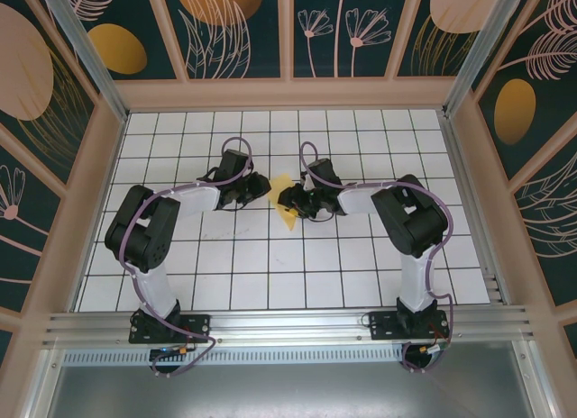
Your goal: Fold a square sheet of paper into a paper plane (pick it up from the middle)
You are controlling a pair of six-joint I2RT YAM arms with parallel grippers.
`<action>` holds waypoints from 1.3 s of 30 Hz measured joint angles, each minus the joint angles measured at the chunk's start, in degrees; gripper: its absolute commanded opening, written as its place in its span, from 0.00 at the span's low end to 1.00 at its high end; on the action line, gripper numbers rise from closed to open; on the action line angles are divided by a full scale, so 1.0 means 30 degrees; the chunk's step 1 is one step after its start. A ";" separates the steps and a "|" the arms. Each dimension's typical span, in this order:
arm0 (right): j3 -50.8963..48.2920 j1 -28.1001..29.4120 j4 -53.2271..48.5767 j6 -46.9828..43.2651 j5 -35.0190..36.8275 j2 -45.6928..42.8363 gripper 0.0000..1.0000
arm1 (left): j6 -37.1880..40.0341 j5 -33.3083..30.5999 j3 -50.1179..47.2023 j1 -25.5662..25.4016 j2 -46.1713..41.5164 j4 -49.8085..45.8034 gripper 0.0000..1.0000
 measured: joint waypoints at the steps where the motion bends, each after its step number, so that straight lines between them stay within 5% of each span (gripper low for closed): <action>1: -0.0036 -0.0007 -0.0007 -0.0007 0.0044 0.0000 0.32 | -0.0007 0.0117 -0.0036 0.0000 0.0000 0.0117 0.23; 6: -0.0350 -0.0131 -0.0423 -0.0087 0.0444 0.0000 0.09 | -0.0160 0.0831 -0.0277 -0.0007 -0.0029 0.0634 0.16; 11: -0.0379 -0.0204 -0.0641 -0.0153 0.0510 0.0000 0.00 | -0.0386 0.1457 -0.0386 -0.0255 -0.0029 0.0780 0.07; 16: -0.0379 -0.0204 -0.0656 -0.0153 0.0517 0.0000 0.00 | -0.0517 0.2208 -0.0423 -0.0867 -0.0029 0.1020 0.00; 39: -0.0364 -0.0204 -0.0663 -0.0138 0.0517 0.0015 0.00 | -0.0503 0.2703 -0.0415 -0.1698 0.1676 0.0408 0.00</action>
